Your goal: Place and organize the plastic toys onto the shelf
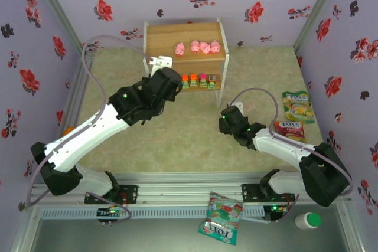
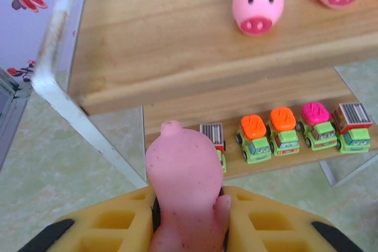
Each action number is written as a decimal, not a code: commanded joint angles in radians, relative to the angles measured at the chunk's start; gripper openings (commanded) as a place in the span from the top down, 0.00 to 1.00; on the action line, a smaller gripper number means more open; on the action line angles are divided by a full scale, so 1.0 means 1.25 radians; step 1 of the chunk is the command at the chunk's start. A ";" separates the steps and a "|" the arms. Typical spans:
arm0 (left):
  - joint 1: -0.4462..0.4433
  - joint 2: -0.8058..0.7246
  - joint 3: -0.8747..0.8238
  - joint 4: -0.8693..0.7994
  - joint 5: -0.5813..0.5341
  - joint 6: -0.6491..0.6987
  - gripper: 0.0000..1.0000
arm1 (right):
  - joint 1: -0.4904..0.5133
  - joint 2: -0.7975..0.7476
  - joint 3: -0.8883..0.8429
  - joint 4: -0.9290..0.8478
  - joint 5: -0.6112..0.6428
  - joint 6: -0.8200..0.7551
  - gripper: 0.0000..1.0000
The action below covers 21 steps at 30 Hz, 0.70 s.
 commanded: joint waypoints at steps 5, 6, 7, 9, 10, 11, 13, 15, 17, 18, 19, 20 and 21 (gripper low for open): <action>0.054 0.051 0.103 -0.008 0.052 0.071 0.67 | -0.004 -0.002 0.021 0.003 0.009 0.017 0.31; 0.064 0.061 0.116 -0.009 0.065 0.074 0.67 | -0.005 -0.002 0.020 0.003 0.011 0.017 0.31; 0.073 0.068 0.126 -0.013 0.078 0.075 0.67 | -0.004 -0.003 0.021 0.002 0.011 0.016 0.31; 0.091 0.086 0.150 -0.015 0.100 0.079 0.67 | -0.004 -0.003 0.022 0.001 0.011 0.016 0.31; 0.099 0.092 0.157 -0.015 0.108 0.080 0.67 | -0.005 -0.005 0.022 0.001 0.013 0.015 0.31; 0.108 0.100 0.169 -0.016 0.116 0.080 0.67 | -0.004 -0.005 0.021 -0.001 0.012 0.016 0.31; 0.124 0.112 0.188 -0.020 0.134 0.077 0.67 | -0.005 -0.006 0.021 0.000 0.013 0.016 0.31; 0.141 0.119 0.198 -0.014 0.149 0.072 0.67 | -0.004 -0.006 0.021 0.000 0.013 0.015 0.31; 0.150 0.130 0.207 -0.009 0.159 0.070 0.67 | -0.004 -0.006 0.021 -0.001 0.013 0.015 0.31; 0.156 0.136 0.214 -0.007 0.162 0.070 0.67 | -0.004 -0.006 0.021 -0.001 0.013 0.015 0.31; 0.158 0.141 0.219 -0.007 0.165 0.070 0.67 | -0.005 -0.006 0.021 -0.002 0.013 0.015 0.31; 0.163 0.150 0.225 -0.006 0.170 0.070 0.67 | -0.005 -0.006 0.021 -0.002 0.013 0.015 0.31; 0.167 0.158 0.234 -0.005 0.177 0.071 0.67 | -0.004 -0.006 0.021 -0.002 0.014 0.015 0.31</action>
